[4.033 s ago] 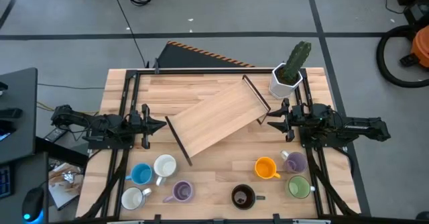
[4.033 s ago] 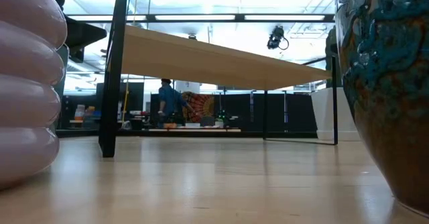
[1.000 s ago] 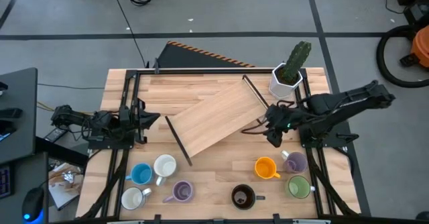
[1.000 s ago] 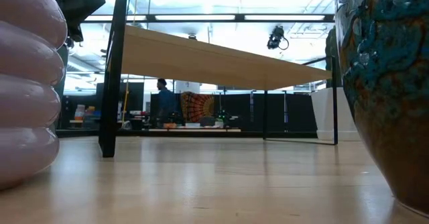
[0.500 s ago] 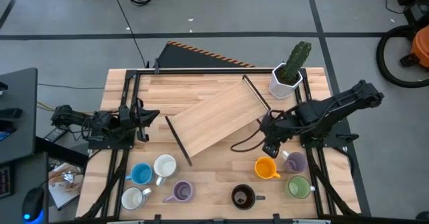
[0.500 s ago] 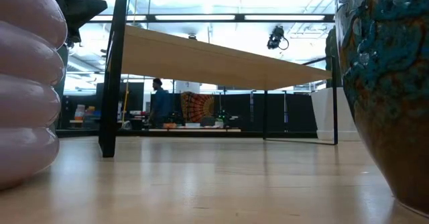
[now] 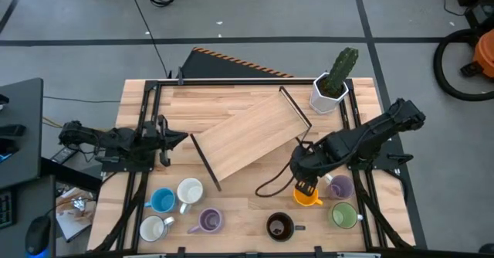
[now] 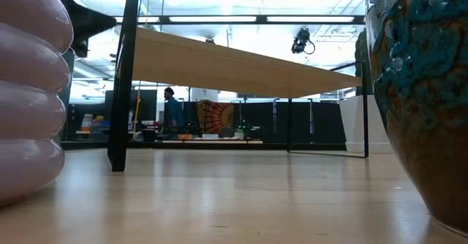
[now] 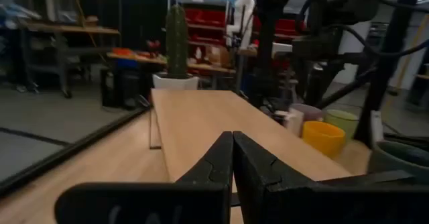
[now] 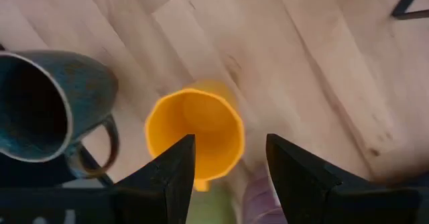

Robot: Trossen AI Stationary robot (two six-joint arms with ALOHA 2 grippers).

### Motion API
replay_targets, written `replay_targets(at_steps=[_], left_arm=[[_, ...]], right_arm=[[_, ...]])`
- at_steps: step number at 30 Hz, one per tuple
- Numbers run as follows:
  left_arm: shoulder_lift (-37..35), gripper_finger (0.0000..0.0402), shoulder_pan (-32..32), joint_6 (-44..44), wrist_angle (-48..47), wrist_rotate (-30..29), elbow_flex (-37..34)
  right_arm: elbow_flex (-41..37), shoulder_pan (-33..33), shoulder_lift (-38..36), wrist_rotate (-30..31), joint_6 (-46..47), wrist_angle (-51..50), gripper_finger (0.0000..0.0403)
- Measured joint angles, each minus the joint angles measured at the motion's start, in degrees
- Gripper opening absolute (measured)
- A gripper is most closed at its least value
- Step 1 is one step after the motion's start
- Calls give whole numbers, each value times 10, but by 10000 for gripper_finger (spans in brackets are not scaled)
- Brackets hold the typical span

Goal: Place coffee mugs
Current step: Put the yellow mug on the shelf

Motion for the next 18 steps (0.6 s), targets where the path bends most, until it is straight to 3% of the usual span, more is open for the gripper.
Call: replay_targets(at_steps=[8,18], left_arm=[[0,16,0,-4,-26,4,6],[0,16,0,95,29,-7,6]], right_arm=[[1,34,2,-11,67,-3,189],[1,84,9,-13,154,2,189]])
